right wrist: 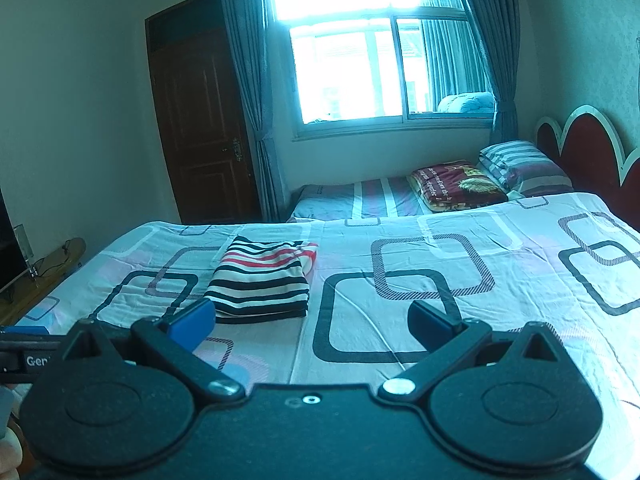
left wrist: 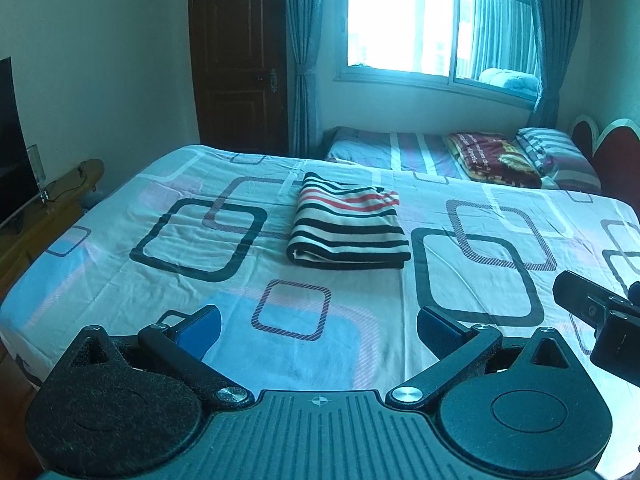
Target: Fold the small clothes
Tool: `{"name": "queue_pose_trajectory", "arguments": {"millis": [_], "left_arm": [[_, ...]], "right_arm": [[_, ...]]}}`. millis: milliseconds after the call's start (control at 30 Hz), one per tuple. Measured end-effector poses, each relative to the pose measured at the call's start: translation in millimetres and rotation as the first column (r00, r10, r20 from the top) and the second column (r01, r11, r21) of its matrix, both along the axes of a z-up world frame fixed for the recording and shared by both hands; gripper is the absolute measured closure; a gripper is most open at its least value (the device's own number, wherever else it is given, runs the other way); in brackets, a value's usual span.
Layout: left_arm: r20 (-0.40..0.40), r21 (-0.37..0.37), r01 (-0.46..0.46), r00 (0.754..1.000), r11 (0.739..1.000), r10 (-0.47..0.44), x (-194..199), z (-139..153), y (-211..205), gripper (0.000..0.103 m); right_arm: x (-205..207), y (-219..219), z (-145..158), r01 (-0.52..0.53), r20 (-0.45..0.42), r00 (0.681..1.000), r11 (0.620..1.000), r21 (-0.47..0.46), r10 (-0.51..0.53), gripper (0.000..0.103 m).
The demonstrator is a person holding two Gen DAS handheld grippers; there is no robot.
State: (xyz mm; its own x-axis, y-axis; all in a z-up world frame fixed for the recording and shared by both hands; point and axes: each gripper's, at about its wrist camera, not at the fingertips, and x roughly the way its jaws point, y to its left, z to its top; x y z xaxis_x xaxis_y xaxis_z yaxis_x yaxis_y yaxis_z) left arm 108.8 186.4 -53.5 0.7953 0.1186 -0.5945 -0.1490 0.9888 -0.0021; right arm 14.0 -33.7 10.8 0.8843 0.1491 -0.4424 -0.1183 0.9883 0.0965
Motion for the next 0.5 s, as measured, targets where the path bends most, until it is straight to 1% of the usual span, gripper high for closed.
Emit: {"name": "queue_pose_trajectory", "arguments": {"millis": [500], "left_arm": [[0.003,-0.004,0.0,1.0,1.0,0.0,-5.0,0.5,7.6,0.0]], "right_arm": [[-3.4,10.6,0.2,-0.007,0.002,1.0,1.0,-0.003,0.007,0.001]]}}
